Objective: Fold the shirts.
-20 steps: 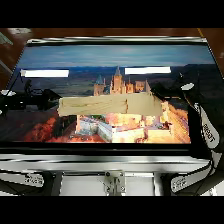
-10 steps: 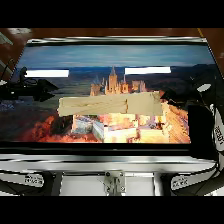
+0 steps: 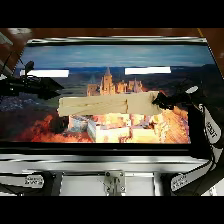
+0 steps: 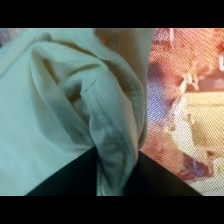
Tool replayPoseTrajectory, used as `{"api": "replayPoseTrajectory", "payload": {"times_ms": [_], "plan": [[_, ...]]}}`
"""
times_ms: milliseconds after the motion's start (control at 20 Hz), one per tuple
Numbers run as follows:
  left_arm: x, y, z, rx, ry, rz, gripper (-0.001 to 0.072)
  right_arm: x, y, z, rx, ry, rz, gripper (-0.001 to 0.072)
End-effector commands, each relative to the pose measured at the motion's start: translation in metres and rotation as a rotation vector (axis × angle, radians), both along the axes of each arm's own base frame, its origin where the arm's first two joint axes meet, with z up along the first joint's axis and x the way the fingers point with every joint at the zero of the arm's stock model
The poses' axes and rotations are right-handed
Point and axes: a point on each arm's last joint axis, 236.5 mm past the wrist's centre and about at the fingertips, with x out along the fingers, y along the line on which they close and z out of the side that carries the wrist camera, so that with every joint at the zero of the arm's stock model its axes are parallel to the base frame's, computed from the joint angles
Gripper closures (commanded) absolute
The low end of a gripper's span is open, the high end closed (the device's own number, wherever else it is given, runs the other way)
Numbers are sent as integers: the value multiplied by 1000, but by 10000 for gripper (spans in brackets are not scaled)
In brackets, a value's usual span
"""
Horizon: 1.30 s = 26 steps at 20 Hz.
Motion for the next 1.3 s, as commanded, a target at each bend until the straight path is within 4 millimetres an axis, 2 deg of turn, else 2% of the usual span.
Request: {"api": "replayPoseTrajectory", "payload": {"times_ms": [0, 50, 100, 250, 300, 400, 500, 600, 750, 850, 1000, 1150, 1250], "plan": [[5, -23, 21, -80, -59, -23, 55, 8, 15, 8, 77, -7, -46, 581], [8, -29, 23, -87, -67, -19, 67, 7, 18, 15, 96, -11, -37, 653], [10, -35, 23, -85, -73, -22, 161, 6, 20, 25, 112, -26, -19, 652], [12, -67, 22, -72, -96, -56, 604, 1, 27, 76, 144, -99, 37, 652], [13, -84, 20, -65, -107, -70, 674, -5, 31, 96, 151, -120, 62, 653], [17, -122, 12, -44, -135, -89, 674, -22, 41, 140, 168, -150, 113, 652], [16, -169, -4, -25, -153, -114, 674, -44, 47, 178, 163, -171, 152, 653], [2, -217, -26, -14, -138, -174, 674, -64, 46, 209, 123, -191, 159, 652], [-43, -278, -66, -4, -61, -313, 674, -93, 46, 250, 67, -234, 159, 653], [-74, -310, -85, -10, -13, -387, 674, -111, 49, 273, 51, -267, 160, 652], [-120, -366, -91, -119, 88, -437, 674, -132, 54, 302, 34, -329, 159, 652], [-167, -406, -107, -165, 178, -485, 674, -146, 58, 321, 21, -378, 155, 652], [-188, -430, -102, -254, 264, -472, 674, -152, 60, 329, 24, -387, 139, 652]]}}
